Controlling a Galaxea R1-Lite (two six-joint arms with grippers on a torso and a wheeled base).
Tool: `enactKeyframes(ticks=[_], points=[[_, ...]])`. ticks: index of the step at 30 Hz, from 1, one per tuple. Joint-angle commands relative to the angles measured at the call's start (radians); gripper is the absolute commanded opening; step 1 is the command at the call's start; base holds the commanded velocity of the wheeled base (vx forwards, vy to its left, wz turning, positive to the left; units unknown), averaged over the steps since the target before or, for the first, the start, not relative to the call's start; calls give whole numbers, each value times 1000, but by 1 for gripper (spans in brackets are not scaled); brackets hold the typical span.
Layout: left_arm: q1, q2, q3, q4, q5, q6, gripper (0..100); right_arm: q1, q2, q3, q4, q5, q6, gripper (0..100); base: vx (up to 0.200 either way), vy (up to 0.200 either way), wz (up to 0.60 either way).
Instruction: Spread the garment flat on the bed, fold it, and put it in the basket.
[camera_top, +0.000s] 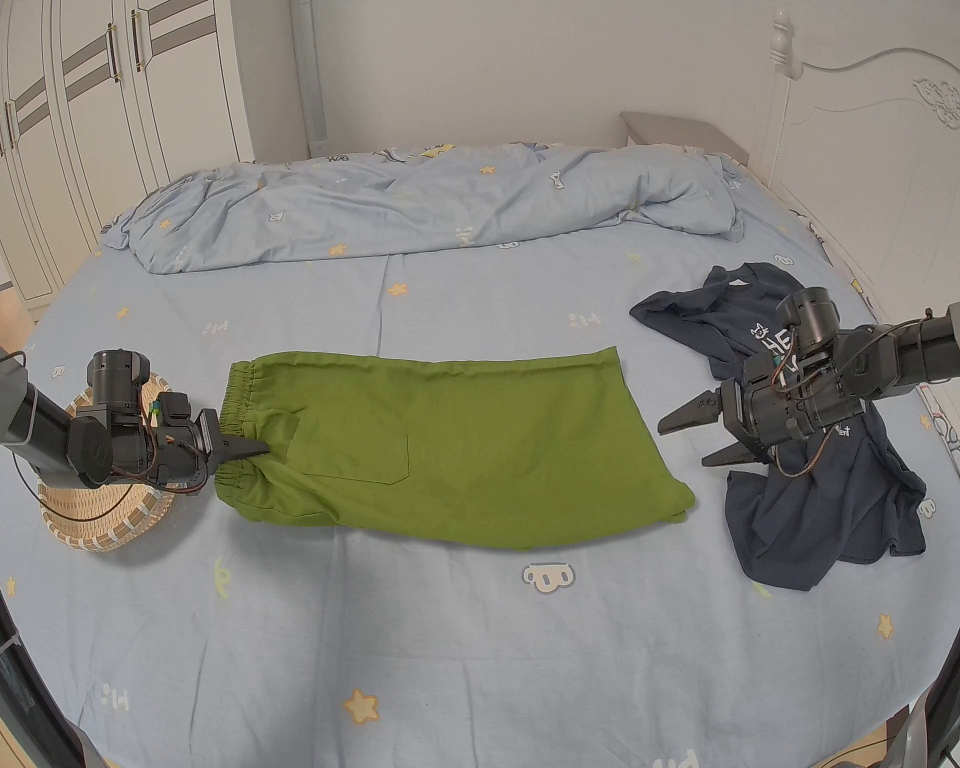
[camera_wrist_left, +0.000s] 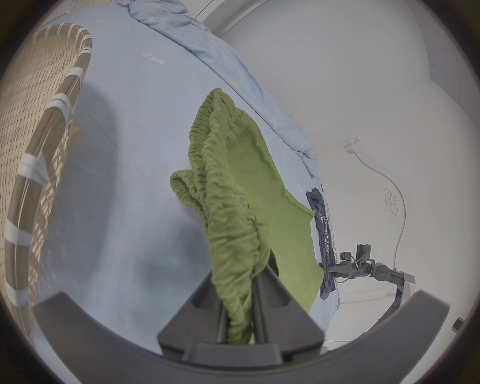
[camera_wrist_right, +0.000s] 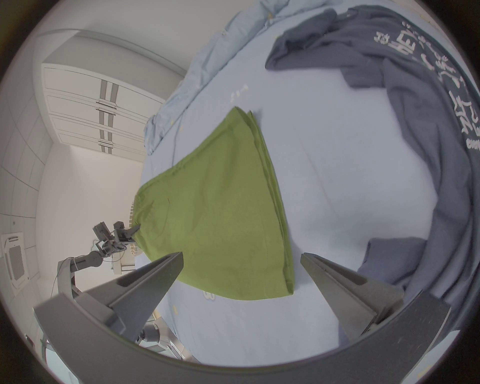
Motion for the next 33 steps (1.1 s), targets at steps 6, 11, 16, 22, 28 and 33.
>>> enactKeyframes(ticks=[6, 11, 16, 22, 28, 33], points=[[4, -13, 0, -1, 0, 0, 0, 30, 104, 1, 25, 1, -13, 100, 0, 0, 0], [3, -13, 0, -1, 0, 2, 0, 35, 130, -1, 28, 1, -19, 100, 0, 0, 0], [3, -14, 0, -1, 0, 2, 0, 56, 147, -1, 28, 4, -16, 100, 0, 0, 0], [3, -14, 0, -1, 2, 2, 0, 67, 156, -1, 27, 19, -10, 100, 0, 0, 0], [3, -14, 0, -1, 0, 2, 0, 65, 153, -1, 27, 39, -2, 100, 0, 0, 0], [3, -16, 0, -1, 0, 2, 0, 61, 153, -2, 27, 39, -2, 0, 0, 0, 0]])
